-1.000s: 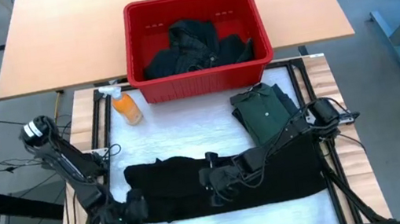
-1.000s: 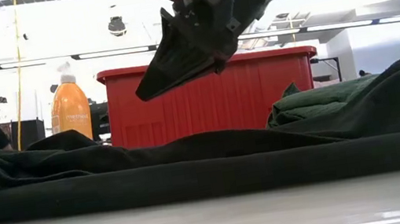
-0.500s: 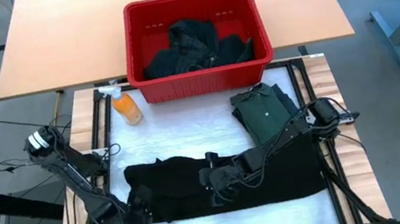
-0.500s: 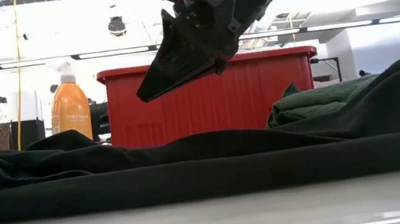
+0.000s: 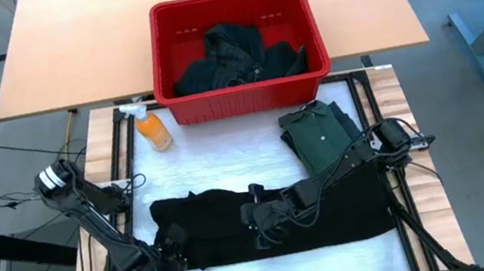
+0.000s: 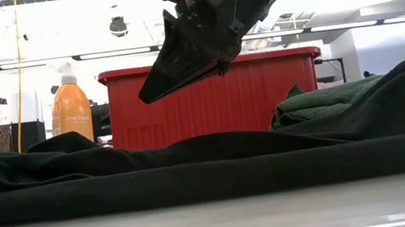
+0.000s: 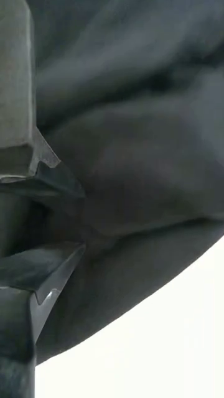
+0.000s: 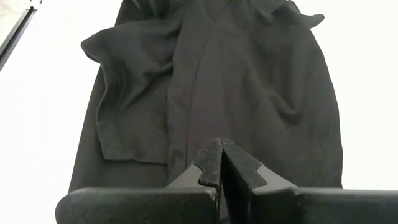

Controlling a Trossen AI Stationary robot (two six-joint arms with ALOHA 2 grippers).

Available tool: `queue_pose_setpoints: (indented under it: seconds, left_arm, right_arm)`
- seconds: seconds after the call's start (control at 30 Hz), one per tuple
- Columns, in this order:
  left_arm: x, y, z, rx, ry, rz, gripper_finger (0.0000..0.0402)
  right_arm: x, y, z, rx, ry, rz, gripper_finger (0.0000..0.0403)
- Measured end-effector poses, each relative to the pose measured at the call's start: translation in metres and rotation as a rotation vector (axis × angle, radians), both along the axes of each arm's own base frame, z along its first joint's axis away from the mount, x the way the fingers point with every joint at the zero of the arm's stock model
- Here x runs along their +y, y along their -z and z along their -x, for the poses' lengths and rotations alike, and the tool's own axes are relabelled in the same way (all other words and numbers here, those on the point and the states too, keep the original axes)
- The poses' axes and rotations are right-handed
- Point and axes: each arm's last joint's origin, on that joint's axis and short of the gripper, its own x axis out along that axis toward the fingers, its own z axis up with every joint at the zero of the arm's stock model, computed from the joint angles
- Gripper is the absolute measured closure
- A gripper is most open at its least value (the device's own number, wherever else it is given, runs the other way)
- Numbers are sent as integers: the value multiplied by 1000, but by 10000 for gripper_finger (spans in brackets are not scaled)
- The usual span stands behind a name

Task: Fold laundry
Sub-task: Fold the black shirt

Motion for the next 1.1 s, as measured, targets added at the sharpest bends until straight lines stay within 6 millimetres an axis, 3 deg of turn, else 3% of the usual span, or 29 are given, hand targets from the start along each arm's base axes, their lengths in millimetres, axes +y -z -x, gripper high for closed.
queue_pose_setpoints:
  seconds: [0.17, 0.33, 0.87, 1.1]
  left_arm:
    - [1, -11, -1, -29, 6, -26, 309]
    - [3, -4, 3, 49, 12, 10, 319]
    - [13, 4, 1, 25, 22, -56, 323]
    - [18, 3, -7, 18, -33, -48, 393]
  right_arm:
    - [-1, 0, -1, -5, 6, -4, 369]
    - [-2, 0, -1, -7, 18, -19, 369]
    - [2, 0, 0, -6, 10, -23, 371]
    - [2, 0, 0, -7, 10, -23, 370]
